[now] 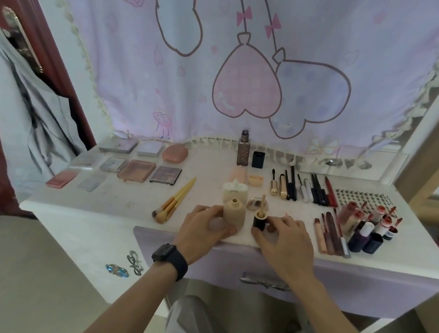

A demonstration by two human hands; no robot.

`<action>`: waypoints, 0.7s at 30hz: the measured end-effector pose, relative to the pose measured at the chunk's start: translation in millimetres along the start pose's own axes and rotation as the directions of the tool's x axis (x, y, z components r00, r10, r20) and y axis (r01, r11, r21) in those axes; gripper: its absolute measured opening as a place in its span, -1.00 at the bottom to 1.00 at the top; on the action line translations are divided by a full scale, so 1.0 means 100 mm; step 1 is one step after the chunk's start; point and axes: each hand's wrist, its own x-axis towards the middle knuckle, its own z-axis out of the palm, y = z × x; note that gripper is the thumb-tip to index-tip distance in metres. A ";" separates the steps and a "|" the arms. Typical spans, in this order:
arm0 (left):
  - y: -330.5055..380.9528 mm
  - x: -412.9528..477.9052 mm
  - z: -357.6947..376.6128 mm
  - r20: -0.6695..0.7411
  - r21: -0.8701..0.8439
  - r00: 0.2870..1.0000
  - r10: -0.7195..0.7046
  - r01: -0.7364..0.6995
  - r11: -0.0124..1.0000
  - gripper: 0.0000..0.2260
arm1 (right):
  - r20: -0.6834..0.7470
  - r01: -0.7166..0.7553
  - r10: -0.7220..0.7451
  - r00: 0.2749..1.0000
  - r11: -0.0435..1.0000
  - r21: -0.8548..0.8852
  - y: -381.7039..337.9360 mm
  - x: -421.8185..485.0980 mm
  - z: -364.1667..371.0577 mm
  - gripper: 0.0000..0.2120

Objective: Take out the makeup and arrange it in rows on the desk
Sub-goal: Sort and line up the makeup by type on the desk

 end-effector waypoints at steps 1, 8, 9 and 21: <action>0.00 0.00 0.00 0.004 -0.002 1.000 -0.006 0.006 1.000 -0.58 | -0.002 0.001 -0.001 1.000 1.000 -0.003 0.00 0.00 0.00 -0.68; 0.01 -0.07 -0.03 -0.014 0.024 0.998 0.053 -0.053 0.998 -0.52 | 0.015 0.015 -0.015 1.000 1.000 0.010 0.03 -0.01 -0.01 -0.63; -0.02 -0.09 -0.06 -0.033 0.042 0.996 0.084 -0.082 0.996 -0.52 | 0.014 0.020 -0.020 1.000 1.000 0.017 0.04 -0.02 -0.02 -0.60; -0.42 0.00 -0.48 -0.225 0.427 0.973 -0.053 0.147 0.892 -0.66 | -0.096 0.154 -0.173 0.980 0.971 -0.181 0.15 -0.26 0.10 -0.41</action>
